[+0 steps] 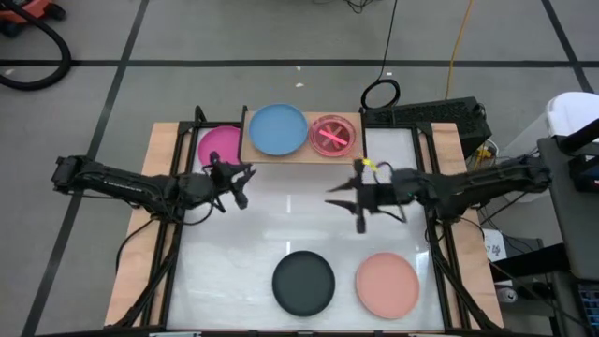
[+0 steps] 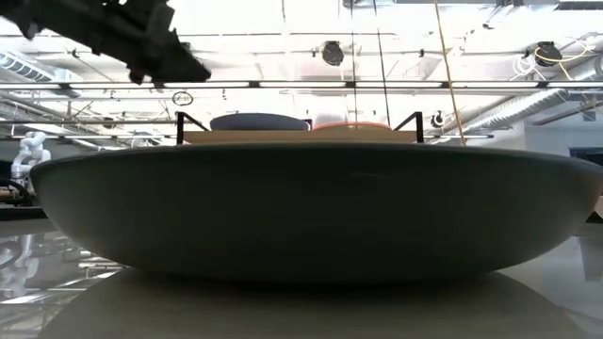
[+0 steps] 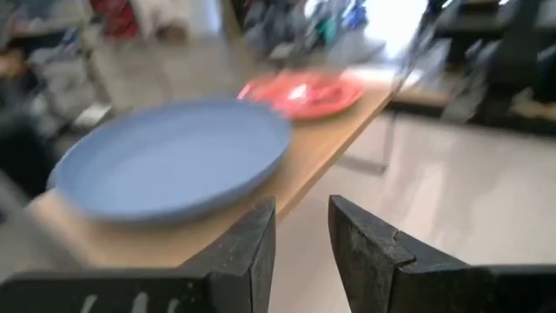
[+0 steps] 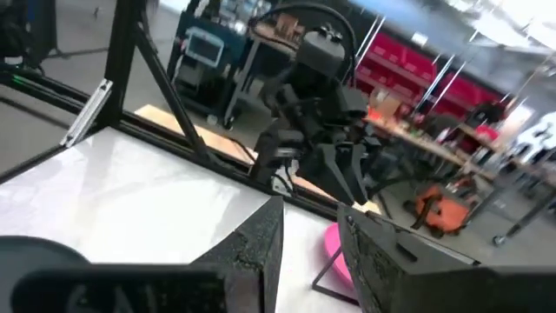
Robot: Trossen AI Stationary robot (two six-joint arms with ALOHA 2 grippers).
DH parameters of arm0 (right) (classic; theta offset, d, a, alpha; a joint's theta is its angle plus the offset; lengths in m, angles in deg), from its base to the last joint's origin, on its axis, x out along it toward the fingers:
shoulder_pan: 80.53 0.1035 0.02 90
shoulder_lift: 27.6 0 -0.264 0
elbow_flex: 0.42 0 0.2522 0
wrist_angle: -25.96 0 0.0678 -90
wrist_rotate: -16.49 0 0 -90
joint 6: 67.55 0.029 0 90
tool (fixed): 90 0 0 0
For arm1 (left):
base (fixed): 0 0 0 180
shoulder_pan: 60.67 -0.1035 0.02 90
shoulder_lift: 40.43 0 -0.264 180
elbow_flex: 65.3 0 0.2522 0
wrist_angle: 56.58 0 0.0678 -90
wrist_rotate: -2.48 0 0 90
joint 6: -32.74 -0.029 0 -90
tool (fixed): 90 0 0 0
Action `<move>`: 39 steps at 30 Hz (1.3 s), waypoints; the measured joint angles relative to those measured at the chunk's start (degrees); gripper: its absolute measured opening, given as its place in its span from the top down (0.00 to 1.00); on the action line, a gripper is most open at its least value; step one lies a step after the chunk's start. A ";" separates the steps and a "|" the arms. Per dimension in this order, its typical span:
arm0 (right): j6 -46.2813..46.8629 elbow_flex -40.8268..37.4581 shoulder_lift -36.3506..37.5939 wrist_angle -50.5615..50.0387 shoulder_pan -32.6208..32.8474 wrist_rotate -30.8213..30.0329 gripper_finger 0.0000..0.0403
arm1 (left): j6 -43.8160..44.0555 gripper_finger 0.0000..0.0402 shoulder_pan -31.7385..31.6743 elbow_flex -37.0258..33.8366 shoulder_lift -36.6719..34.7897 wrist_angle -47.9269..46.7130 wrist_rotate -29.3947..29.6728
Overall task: Place and stack plates onto a shelf
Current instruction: Stack the pink plate on top of the blue plate on the shelf
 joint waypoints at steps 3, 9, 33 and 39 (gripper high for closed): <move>-1.01 -7.21 5.65 5.62 2.16 -3.65 0.77 | 7.28 0.71 0.00 4.41 0.00 -14.04 2.29; -1.96 -15.20 16.82 8.68 4.17 -8.37 0.77 | 17.49 0.71 0.00 9.24 0.00 -34.51 2.51; -1.28 -21.37 24.04 9.79 4.36 -8.05 0.77 | 26.63 0.71 -15.77 10.35 22.53 -57.12 -2.38; -1.10 -21.37 23.29 8.37 4.36 -8.29 0.77 | 23.61 0.71 -18.21 10.35 26.31 -56.66 -2.31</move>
